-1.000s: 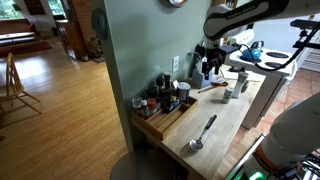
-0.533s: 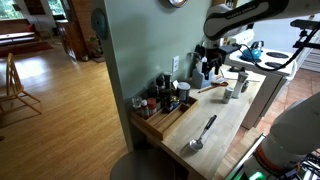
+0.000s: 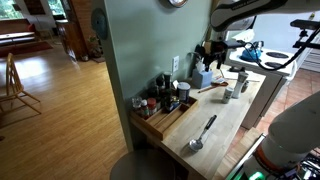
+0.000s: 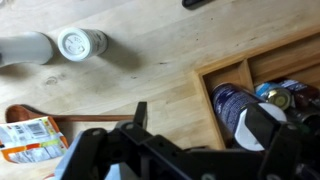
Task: Put the spice bottle onto the tray
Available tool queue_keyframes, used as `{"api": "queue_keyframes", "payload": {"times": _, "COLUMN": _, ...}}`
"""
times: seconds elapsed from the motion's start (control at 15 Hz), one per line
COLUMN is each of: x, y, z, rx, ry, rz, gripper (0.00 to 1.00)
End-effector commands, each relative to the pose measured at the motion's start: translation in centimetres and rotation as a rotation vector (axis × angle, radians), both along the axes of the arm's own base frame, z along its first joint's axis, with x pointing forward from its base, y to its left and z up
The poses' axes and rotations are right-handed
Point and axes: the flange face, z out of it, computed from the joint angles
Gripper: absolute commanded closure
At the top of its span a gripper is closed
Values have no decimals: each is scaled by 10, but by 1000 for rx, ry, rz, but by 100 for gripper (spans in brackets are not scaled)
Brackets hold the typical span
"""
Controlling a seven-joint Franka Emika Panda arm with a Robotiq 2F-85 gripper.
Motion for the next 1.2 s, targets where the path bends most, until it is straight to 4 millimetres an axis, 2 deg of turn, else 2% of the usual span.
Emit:
{"api": "queue_keyframes", "payload": {"times": 0.0, "x": -9, "y": -71, "z": 10, "rx": 49, "ry": -49, "rz": -189, "gripper": 0}}
{"api": "queue_keyframes", "payload": {"times": 0.13, "x": -22, "y": -108, "z": 9, "rx": 59, "ry": -61, "rz": -300, "gripper": 0}}
{"api": "queue_keyframes", "payload": {"times": 0.27, "x": -33, "y": -137, "z": 3, "rx": 71, "ry": -70, "rz": -409, "gripper": 0}}
{"api": "queue_keyframes", "payload": {"times": 0.47, "x": -49, "y": -168, "z": -10, "rx": 42, "ry": -111, "rz": -566, "gripper": 0}}
{"api": "queue_keyframes", "payload": {"times": 0.67, "x": -57, "y": -197, "z": -24, "rx": -27, "ry": -173, "rz": -708, "gripper": 0}}
{"api": "queue_keyframes", "payload": {"times": 0.73, "x": -52, "y": -186, "z": -11, "rx": 1, "ry": -154, "rz": -626, "gripper": 0}}
{"api": "queue_keyframes", "payload": {"times": 0.87, "x": -55, "y": -196, "z": -19, "rx": -14, "ry": -167, "rz": -676, "gripper": 0}}
{"api": "queue_keyframes", "payload": {"times": 1.13, "x": -55, "y": -198, "z": -21, "rx": -16, "ry": -168, "rz": -691, "gripper": 0}}
